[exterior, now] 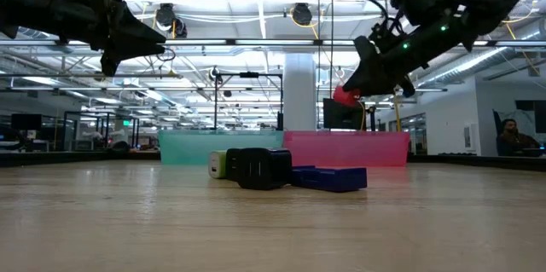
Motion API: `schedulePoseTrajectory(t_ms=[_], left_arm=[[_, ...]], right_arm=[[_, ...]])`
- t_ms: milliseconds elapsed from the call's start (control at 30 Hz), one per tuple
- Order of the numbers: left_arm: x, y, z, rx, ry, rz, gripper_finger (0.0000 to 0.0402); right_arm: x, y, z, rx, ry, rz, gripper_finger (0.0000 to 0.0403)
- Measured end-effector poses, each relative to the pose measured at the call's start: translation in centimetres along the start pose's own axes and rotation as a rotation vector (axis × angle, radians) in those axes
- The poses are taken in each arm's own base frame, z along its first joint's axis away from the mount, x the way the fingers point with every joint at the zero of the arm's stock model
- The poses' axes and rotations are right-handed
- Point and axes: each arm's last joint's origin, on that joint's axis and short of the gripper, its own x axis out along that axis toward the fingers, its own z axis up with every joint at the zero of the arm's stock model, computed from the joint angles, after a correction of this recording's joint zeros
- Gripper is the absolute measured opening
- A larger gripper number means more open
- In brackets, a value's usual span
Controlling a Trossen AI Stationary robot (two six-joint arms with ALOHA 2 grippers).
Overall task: Sort charging adapters and watches
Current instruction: Put the red charging adapter in the red bin
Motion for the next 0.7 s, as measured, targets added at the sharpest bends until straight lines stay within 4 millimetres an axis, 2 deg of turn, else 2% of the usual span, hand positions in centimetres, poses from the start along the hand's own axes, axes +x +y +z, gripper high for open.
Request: schedulePoseTrajectory(t_ms=[400, 600, 700], left_arm=[[0.0, 0.0, 0.0, 0.000, 0.000, 0.000, 0.0108], [0.0, 0.0, 0.0, 0.000, 0.000, 0.000, 0.0108], [0.0, 0.0, 0.0, 0.000, 0.000, 0.000, 0.0108]], right_arm=[[3.4, -2.0, 2.0, -0.067, 0.114, -0.165, 0.0140], [5.7, -3.1, 1.6, -0.088, 0.204, -0.230, 0.0140], [6.7, -3.1, 1.2, -0.084, 0.241, -0.196, 0.0140]])
